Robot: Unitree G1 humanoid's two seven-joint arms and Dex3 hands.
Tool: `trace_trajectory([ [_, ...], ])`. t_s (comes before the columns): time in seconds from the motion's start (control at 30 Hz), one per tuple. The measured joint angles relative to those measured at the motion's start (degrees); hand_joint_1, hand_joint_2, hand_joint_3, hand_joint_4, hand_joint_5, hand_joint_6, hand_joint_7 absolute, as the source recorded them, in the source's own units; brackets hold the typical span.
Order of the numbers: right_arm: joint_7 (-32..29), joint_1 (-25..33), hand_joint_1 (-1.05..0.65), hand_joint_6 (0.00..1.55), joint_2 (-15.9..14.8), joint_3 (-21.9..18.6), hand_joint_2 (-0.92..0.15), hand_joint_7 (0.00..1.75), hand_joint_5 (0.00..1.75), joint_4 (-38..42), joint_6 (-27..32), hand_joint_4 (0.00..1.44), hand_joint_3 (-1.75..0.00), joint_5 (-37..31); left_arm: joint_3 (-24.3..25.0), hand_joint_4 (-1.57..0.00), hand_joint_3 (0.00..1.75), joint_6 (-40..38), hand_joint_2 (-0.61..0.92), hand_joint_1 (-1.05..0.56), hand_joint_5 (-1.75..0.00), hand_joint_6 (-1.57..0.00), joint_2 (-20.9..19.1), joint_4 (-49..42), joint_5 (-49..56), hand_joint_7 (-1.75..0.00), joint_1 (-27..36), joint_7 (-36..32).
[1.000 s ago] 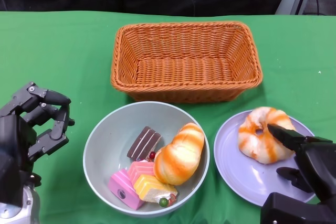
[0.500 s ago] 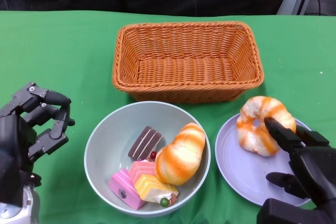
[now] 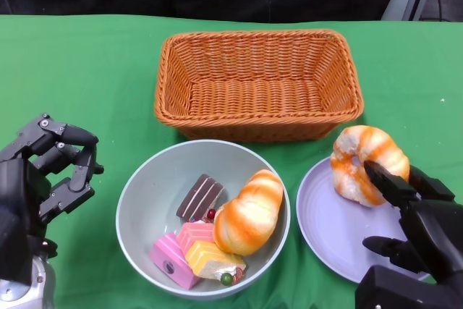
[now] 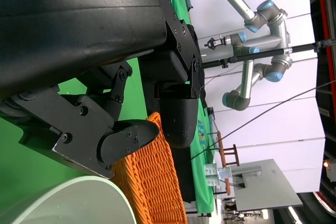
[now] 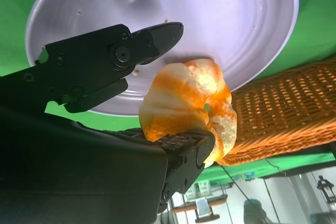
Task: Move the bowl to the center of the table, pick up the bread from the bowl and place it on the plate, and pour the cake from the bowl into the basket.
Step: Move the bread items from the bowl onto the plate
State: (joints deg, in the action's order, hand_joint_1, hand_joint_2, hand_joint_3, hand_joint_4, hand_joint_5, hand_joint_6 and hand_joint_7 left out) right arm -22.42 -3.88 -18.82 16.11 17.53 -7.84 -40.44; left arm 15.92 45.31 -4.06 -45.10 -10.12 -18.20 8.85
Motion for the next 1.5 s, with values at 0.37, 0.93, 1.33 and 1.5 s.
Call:
trace_trajectory([
  [0.37, 4.99, 0.12, -0.42, 0.42, -0.58, -0.03, -0.89, 0.02, 0.06, -2.65, 2.46, 0.13, 0.0, -0.07, -0.06, -0.79, 0.91, -0.09, 0.63, -0.06, -1.53, -0.81, 0.0, 0.06, 0.13, -1.27, 0.0, -0.01],
  [0.93, 3.23, 0.47, -0.46, 0.24, -2.06, 1.14, -0.92, 0.0, 0.05, -3.01, 3.64, 0.66, -0.01, -5.22, -0.06, -0.79, 0.9, -0.09, 0.63, -0.04, -1.55, -0.81, 0.0, -0.26, 0.18, -1.29, 0.0, 0.02],
  [1.33, -0.89, 0.4, -0.42, 0.27, -2.17, 2.12, -0.87, 0.0, 1.21, -0.4, 2.23, 0.81, 0.0, -6.57, -0.02, -0.8, 0.89, -0.07, 0.64, -0.04, -1.53, -0.81, -0.01, -0.96, 0.11, -1.27, -0.01, 0.46],
  [1.5, -1.69, 0.04, -0.42, 0.28, -2.17, 2.21, -0.87, 0.0, 1.22, -0.3, 2.18, 0.84, 0.0, -7.01, -0.02, -0.79, 0.9, -0.06, 0.64, -0.04, -1.54, -0.81, -0.02, -1.06, 0.18, -1.28, -0.01, 0.46],
])
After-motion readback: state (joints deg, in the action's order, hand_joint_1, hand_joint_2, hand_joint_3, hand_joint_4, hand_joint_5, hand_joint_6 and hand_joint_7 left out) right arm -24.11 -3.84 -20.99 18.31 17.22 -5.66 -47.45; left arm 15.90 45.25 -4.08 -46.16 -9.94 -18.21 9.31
